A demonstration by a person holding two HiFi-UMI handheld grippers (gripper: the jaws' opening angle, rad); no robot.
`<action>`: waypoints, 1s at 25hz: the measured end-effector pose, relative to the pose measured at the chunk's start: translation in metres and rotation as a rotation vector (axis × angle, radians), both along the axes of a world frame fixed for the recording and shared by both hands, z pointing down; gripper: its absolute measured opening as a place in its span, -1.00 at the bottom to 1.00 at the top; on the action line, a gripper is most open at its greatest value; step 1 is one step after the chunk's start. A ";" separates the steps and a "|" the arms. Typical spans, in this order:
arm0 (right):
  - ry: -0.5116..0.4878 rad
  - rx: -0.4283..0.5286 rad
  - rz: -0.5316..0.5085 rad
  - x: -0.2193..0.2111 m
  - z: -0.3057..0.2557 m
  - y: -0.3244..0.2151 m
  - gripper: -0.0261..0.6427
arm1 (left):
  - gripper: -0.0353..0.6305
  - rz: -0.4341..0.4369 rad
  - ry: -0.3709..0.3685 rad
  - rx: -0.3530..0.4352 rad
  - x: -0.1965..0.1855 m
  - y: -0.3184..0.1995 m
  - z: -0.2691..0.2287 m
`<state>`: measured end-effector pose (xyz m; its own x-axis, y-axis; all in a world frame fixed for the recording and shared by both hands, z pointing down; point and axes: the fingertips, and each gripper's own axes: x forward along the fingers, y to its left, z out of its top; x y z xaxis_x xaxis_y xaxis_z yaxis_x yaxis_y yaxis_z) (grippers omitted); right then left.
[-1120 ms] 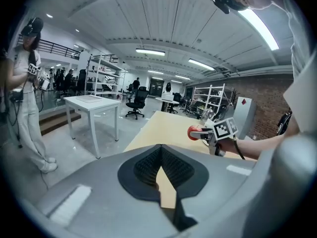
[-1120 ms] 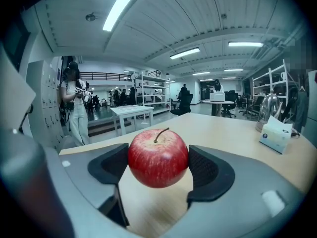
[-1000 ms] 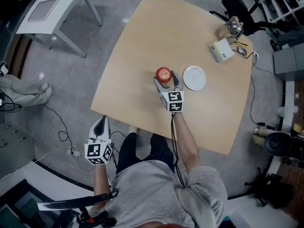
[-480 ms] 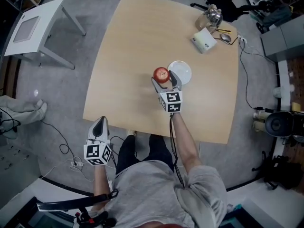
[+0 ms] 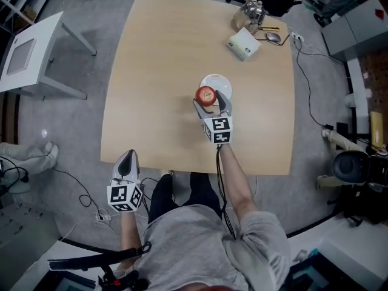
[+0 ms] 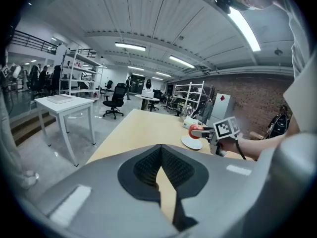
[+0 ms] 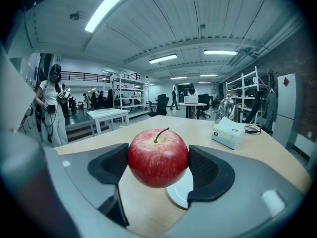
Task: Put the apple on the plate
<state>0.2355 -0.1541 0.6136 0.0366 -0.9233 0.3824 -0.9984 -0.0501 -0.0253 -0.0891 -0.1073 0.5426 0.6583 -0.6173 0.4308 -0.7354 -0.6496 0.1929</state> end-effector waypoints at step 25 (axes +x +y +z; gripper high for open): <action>-0.023 -0.064 0.069 0.070 0.053 0.002 0.22 | -0.83 0.059 -0.039 -0.038 0.061 -0.016 0.024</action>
